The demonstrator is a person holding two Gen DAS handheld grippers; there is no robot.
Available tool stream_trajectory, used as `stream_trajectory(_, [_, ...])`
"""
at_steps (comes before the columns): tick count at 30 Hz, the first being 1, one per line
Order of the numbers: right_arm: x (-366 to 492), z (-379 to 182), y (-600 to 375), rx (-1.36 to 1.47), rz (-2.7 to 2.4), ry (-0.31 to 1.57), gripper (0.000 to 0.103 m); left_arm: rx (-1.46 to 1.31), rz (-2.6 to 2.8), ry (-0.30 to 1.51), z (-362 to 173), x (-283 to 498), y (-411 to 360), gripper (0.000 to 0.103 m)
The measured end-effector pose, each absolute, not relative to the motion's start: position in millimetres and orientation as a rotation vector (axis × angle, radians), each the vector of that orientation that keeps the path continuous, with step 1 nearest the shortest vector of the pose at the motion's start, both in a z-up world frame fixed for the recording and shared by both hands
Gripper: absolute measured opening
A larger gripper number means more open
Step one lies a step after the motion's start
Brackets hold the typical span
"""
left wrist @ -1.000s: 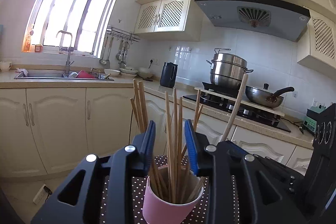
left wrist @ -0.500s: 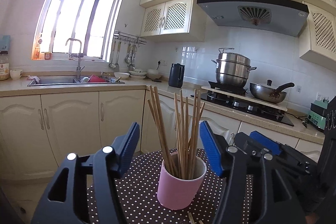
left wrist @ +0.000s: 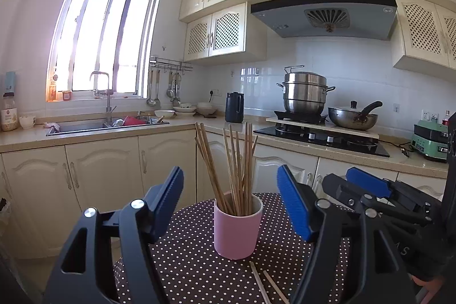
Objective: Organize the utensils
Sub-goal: 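Move both open tools back down toward the last two chopsticks on the table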
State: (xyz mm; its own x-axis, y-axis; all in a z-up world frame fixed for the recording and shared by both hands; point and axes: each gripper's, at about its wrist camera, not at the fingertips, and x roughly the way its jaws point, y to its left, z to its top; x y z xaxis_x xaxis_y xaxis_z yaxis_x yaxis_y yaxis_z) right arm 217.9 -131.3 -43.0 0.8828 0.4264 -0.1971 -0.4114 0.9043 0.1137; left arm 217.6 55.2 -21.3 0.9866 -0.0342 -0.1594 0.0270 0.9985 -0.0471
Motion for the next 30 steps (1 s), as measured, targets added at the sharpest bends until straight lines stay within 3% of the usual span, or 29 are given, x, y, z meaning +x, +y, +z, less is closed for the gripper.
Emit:
stream_trajectory(11, [199, -64, -144, 0.07, 0.424, 0.292, 0.051, -0.021, -0.044, 0.239, -39, 196, 36, 0.069])
stream_trajectory(30, [219, -134, -166, 0.082, 0.371, 0.597, 0.054, -0.083, -0.112, 0.795, -131, 256, 29, 0.069])
